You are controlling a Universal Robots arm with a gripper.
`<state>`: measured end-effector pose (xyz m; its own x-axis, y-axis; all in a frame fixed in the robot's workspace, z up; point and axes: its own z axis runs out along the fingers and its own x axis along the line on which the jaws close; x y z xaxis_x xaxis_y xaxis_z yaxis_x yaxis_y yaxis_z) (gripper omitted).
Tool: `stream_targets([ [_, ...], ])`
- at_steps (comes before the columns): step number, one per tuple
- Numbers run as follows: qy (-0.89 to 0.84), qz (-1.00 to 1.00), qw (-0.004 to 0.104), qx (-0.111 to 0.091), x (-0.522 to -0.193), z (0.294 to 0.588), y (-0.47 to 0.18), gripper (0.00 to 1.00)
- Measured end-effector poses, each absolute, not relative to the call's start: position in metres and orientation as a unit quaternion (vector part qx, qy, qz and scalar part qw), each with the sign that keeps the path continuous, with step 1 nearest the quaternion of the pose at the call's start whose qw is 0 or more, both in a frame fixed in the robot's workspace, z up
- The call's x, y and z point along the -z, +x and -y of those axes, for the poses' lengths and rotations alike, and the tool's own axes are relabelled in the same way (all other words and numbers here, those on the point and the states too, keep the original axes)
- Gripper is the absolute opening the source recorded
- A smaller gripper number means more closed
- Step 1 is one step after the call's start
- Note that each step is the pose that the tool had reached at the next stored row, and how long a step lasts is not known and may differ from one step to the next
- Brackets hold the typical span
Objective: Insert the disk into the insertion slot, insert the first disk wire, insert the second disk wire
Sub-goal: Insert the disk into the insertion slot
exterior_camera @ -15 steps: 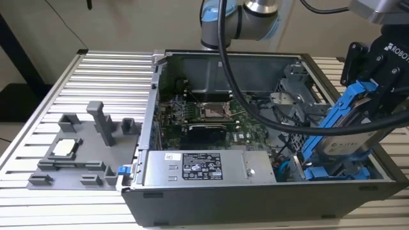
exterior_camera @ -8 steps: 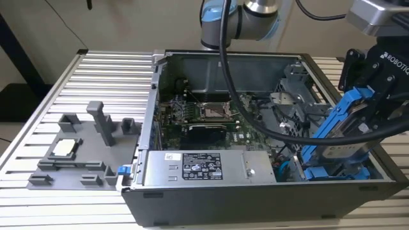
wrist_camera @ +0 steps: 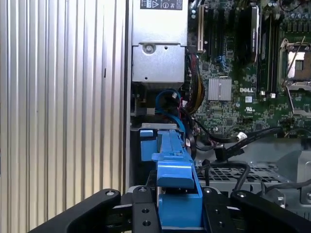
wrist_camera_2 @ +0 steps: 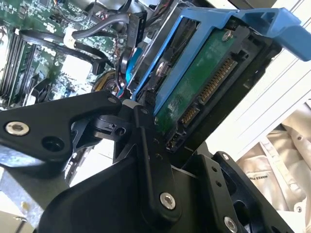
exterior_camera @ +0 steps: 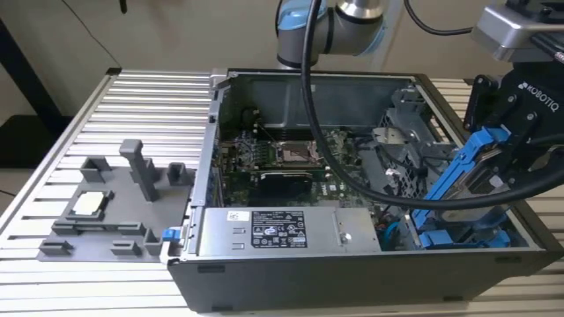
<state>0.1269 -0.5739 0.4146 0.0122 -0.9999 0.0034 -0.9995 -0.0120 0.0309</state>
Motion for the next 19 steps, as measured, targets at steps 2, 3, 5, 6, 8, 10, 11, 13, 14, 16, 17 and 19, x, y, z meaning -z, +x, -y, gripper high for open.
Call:
stream_targets([
  [2, 0.711, 0.703, 0.012, 0.01, -0.4146, 0.5739, 0.1269, 0.33],
  [3, 0.711, 0.703, 0.012, 0.01, -0.4146, 0.5738, 0.127, 0.33],
  [5, 0.711, 0.703, 0.012, 0.01, -0.4139, 0.5738, 0.1269, 0.33],
  [6, 0.711, 0.703, 0.012, 0.01, -0.4136, 0.5738, 0.127, 0.33],
  [8, 0.711, 0.703, 0.012, 0.01, -0.4127, 0.5738, 0.1271, 0.33],
  [10, 0.711, 0.703, 0.012, 0.01, -0.4114, 0.5738, 0.1279, 0.33],
  [11, 0.711, 0.703, 0.012, 0.01, -0.4108, 0.5738, 0.1282, 0.33],
  [13, 0.711, 0.703, 0.012, 0.01, -0.4092, 0.5739, 0.1283, 0.33],
  [14, 0.711, 0.703, 0.012, 0.01, -0.4084, 0.5738, 0.1284, 0.33],
  [16, 0.711, 0.703, 0.012, 0.01, -0.407, 0.5738, 0.1285, 0.33],
  [17, 0.711, 0.703, 0.012, 0.01, -0.4064, 0.5737, 0.1285, 0.33],
  [19, 0.711, 0.703, 0.012, 0.01, -0.405, 0.5733, 0.1285, 0.33],
])
